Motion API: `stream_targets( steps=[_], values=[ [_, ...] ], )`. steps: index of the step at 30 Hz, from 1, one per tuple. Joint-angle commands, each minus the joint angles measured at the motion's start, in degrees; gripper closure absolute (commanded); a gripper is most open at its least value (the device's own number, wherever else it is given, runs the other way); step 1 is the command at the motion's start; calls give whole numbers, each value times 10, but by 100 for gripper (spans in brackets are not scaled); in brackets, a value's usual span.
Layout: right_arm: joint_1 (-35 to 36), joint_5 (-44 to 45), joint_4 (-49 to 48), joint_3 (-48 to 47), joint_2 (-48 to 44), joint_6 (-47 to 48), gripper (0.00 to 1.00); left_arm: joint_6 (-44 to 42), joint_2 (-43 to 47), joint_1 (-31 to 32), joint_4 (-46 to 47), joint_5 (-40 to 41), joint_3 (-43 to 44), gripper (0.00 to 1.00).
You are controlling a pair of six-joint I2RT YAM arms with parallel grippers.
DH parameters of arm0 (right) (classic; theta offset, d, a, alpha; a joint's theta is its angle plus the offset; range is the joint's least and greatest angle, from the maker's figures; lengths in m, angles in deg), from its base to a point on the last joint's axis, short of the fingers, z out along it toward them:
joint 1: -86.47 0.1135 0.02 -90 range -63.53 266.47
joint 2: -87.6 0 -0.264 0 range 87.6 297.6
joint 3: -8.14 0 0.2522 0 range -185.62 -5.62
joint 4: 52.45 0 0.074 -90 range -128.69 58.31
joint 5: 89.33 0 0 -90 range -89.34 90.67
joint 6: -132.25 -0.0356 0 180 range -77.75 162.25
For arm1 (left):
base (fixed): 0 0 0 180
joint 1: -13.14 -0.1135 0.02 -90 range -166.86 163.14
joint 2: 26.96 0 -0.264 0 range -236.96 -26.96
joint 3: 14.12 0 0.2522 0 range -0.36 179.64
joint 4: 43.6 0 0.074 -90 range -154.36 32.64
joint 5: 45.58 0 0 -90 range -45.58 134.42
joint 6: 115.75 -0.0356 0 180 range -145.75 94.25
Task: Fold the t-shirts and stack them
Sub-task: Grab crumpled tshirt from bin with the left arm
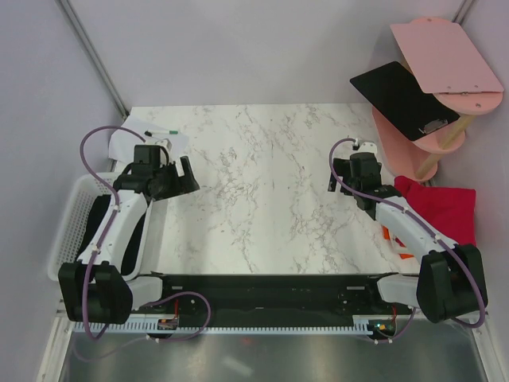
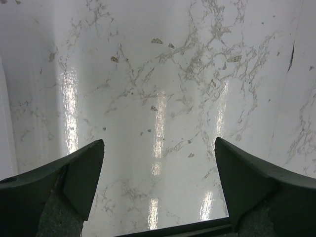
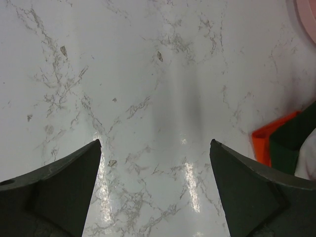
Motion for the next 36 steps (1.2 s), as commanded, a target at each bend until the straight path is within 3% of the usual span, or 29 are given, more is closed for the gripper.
stream_targets(
  steps=[1,11,15,22,31,36],
  values=[
    [1,18,-5,-17,3,5,2,-25,39,-3,7,39,36,0],
    [1,13,-7,-12,-1,5,2,-23,44,-3,-47,239,76,1],
    [1,9,-7,-7,-2,5,2,35,-6,-22,-98,346,81,9],
    [1,0,-9,-5,2,4,2,92,-92,-224,-90,168,60,8],
    [1,-18,-13,-4,13,2,2,124,-106,-303,-58,127,9,5],
    [1,-27,-17,-5,14,1,2,123,-201,-333,-52,73,12,5]
  ],
)
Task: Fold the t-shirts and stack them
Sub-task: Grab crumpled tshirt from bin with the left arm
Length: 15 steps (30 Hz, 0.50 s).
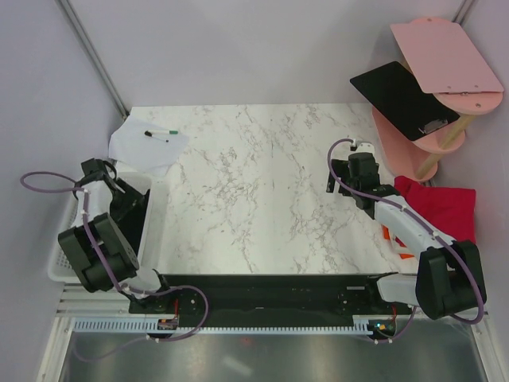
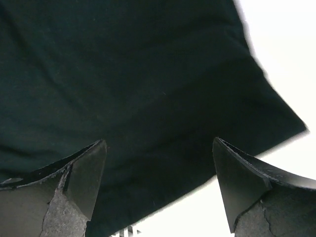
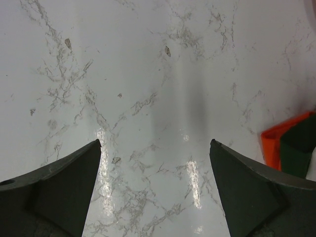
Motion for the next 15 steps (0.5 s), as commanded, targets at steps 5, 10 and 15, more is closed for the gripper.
stream_targets(
  steps=[5,10,15],
  values=[
    [0,-17,-21,-3,6,0,2,12,-105,-29,10,-40,16,9],
    [0,-35,-30,6,12,-9,2,4,-125,-29,6,-4,23,69],
    [1,-43,-31,13,13,-8,2,1,-115,-28,0,-4,28,98]
  ],
)
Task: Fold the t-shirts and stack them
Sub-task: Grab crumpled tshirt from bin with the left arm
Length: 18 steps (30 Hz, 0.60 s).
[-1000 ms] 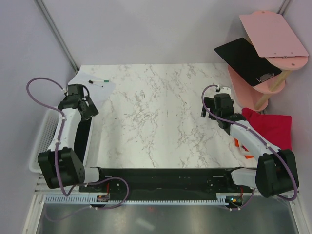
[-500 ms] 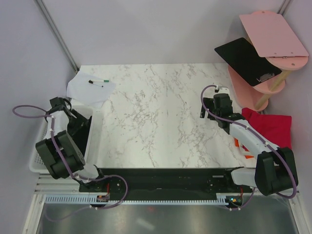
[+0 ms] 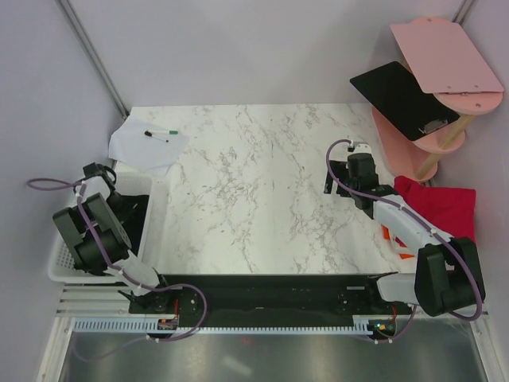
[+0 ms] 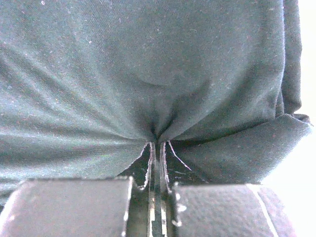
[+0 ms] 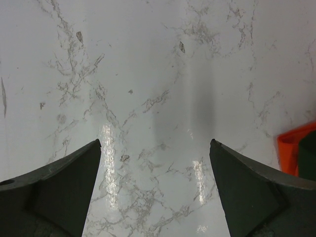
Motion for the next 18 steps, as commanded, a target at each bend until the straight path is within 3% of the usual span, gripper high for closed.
stream_targets(
  steps=[1,10,18],
  values=[
    [1,-15,-19,11,-1,-5,2,-1,13,-1,-1,19,10,98],
    [0,-32,-26,15,7,-8,2,-3,278,4,-15,36,18,98],
    [0,-39,-26,11,13,-11,2,14,422,45,-8,-133,79,98]
  ],
)
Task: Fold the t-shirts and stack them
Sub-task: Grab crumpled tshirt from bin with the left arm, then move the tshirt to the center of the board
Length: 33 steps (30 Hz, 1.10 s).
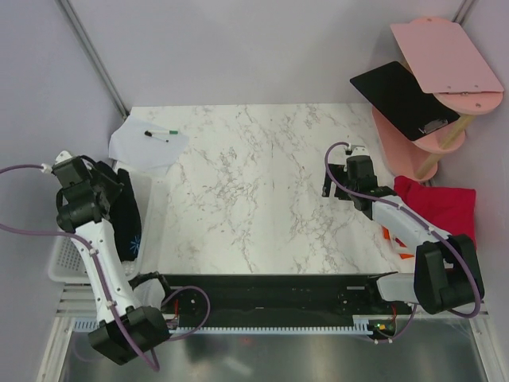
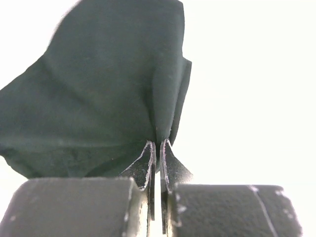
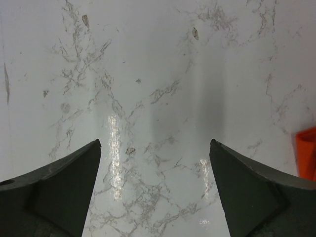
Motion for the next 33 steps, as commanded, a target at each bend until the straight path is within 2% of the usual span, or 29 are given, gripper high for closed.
stream_targets(
  steps=[1,5,6,8,9,13,17,18,21,25,28,31,33],
  values=[
    [0,-2,-20,-3,4,-8,2,14,43,41,25,-125,54,98],
    [0,2,-20,-5,4,-16,2,43,43,117,47,-184,105,98],
    [0,2,-20,-6,3,-18,2,48,39,164,48,-185,114,98],
    [0,1,-19,-7,1,-22,2,57,22,216,61,-181,138,98],
    [0,1,-18,-7,-1,-23,2,58,15,267,62,-176,149,98],
    [0,11,-11,-6,-9,-23,2,58,-35,386,71,-175,215,98],
    [0,30,-4,-2,-21,-25,2,52,-96,516,75,-146,295,98],
    [0,35,-2,-2,-23,-24,2,48,-122,569,74,-134,309,98],
    [0,43,3,-2,-28,-23,2,43,-177,644,74,-94,350,98],
    [-2,63,20,-4,-35,-22,2,64,-203,661,73,-35,331,98],
    [-7,78,30,-4,-50,-22,2,90,-202,661,74,28,246,98],
    [-9,78,30,4,-69,-36,2,124,-204,660,74,107,122,98],
    [-8,55,31,7,-78,-44,2,143,-206,657,74,145,84,98]
  ],
)
